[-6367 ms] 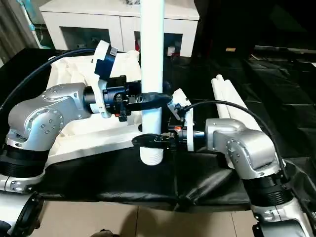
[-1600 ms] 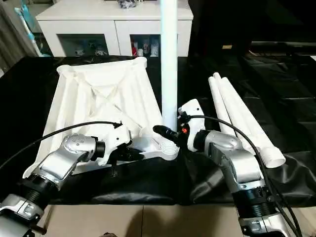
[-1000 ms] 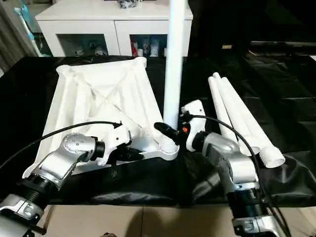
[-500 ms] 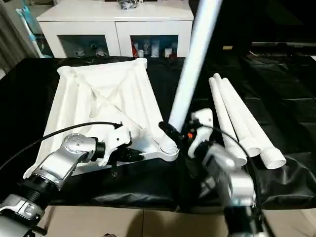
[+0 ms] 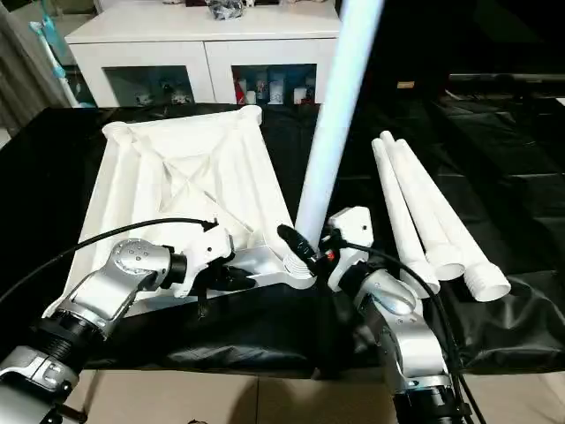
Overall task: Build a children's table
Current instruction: Pick table leg
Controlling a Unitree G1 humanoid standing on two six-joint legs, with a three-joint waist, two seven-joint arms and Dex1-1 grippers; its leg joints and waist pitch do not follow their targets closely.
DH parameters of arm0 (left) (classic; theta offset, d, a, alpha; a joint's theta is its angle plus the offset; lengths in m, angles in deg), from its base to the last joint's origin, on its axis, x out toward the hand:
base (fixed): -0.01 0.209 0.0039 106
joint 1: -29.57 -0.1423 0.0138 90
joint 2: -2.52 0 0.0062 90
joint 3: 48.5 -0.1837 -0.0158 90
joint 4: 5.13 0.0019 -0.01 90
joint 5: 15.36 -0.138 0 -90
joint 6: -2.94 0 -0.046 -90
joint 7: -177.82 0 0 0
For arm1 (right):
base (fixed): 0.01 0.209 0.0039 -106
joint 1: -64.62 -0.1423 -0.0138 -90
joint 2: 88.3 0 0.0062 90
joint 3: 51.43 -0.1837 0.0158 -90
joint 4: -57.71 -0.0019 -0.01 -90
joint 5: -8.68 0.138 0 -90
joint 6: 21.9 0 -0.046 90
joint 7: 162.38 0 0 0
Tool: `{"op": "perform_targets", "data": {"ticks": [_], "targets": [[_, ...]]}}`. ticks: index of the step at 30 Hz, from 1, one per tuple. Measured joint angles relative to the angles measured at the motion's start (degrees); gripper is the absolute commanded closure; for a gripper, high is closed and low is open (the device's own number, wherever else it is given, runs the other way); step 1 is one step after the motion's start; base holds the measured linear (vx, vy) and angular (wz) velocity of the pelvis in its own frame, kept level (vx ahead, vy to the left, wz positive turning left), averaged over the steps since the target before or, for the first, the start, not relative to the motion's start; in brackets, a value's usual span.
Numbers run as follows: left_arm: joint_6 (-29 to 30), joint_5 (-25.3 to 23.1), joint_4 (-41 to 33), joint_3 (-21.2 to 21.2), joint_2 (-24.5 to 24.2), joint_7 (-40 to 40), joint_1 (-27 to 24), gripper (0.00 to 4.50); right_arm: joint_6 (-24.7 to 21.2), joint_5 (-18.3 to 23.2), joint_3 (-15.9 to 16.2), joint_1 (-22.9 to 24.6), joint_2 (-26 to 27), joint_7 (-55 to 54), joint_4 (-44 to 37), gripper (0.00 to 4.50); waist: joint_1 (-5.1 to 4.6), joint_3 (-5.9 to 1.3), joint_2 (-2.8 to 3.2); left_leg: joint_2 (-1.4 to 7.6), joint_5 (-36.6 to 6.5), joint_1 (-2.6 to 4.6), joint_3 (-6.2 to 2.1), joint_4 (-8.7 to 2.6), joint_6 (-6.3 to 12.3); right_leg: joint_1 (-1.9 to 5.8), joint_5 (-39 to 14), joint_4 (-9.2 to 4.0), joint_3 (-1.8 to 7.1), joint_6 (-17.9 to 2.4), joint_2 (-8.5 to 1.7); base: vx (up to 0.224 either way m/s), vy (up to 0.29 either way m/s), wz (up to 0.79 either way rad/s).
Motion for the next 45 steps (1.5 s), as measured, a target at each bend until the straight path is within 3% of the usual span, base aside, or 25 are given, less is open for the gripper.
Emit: {"op": "perform_targets", "data": {"ticks": [7, 11, 21, 29, 33, 39, 41, 45], "targets": [[0.5, 0.0, -0.7, 0.2, -0.2, 0.2, -0.3, 4.5, -0.6, -1.7, 1.2, -0.8, -0.4, 0.2, 0.3, 2.64, -0.07, -0.06, -0.91, 0.0, 0.0, 0.04, 0.0, -0.15, 0.0, -0.05, -0.2, 0.0, 0.01, 0.3, 0.01, 0.0, 0.0, 0.0], [1.3, 0.0, -1.8, 0.5, -0.4, 0.5, -1.1, 4.5, -2.9, -1.6, 1.3, -1.9, -0.8, 1.4, 0.6, 2.64, -0.27, -0.14, -1.73, 0.0, 0.0, 0.08, 0.02, -0.19, -0.01, -0.04, -0.2, -0.02, 0.04, 0.4, 0.02, 0.0, 0.0, 0.0], [1.6, -0.1, -1.9, 1.1, -0.8, 1.7, -1.4, 4.5, -5.3, -1.7, 1.8, -5.0, -0.7, 1.9, 3.6, 2.64, -1.21, -0.02, -2.32, 0.0, 0.0, 0.18, 0.02, -0.27, -0.01, -0.07, -0.3, -0.08, 0.04, 0.4, 0.02, 0.0, 0.0, 0.0], [2.4, -0.7, -1.1, 1.1, 0.5, 3.9, -1.2, 4.5, -5.3, -2.1, 1.0, -5.1, 0.4, -0.9, 4.4, 2.64, -1.32, -0.15, -2.02, -0.03, 0.0, 0.47, 0.02, -0.63, -0.02, -0.03, -0.3, -0.79, 0.01, 0.4, 0.04, 0.0, 0.0, 0.0], [3.9, -1.1, 0.4, 1.4, 2.3, 6.9, 0.1, 4.5, -5.2, -3.5, 0.2, -7.7, 2.0, -5.2, 7.5, 2.64, -1.47, -0.14, -1.93, -0.06, 0.0, 0.43, 0.02, -0.66, -0.02, 0.11, -0.3, -0.96, 0.01, 0.4, 0.04, 0.0, 0.0, 0.0], [9.0, -1.3, 4.2, 3.8, 8.4, 15.6, 3.0, 4.5, -5.1, -6.1, -1.7, -15.2, 6.3, -15.1, 16.4, 2.64, -1.77, -0.08, -1.61, -0.08, 0.0, 0.45, 0.02, -0.68, -0.02, 0.01, -0.2, -0.98, 0.02, 0.4, 0.03, 0.0, 0.0, 0.0], [10.9, -1.4, 7.6, 5.3, 12.1, 20.7, 5.2, 4.5, -5.2, -7.6, -3.1, -20.8, 8.9, -21.4, 23.1, 2.64, -2.33, -0.18, -1.42, -0.1, 0.0, 0.45, 0.03, -0.66, -0.02, -0.02, -0.2, -0.98, 0.04, 0.3, 0.03, 0.0, 0.0, 0.0], [12.5, -1.3, 11.4, 6.8, 16.4, 27.0, 7.5, 4.5, -4.1, -8.4, -5.3, -25.7, 11.2, -29.5, 30.7, 2.64, -2.8, -0.33, -1.34, -0.11, 0.0, 0.55, 0.03, -0.66, -0.02, 0.06, -0.2, -1.01, 0.02, 0.3, 0.02, 0.0, 0.0, 0.0]]}}
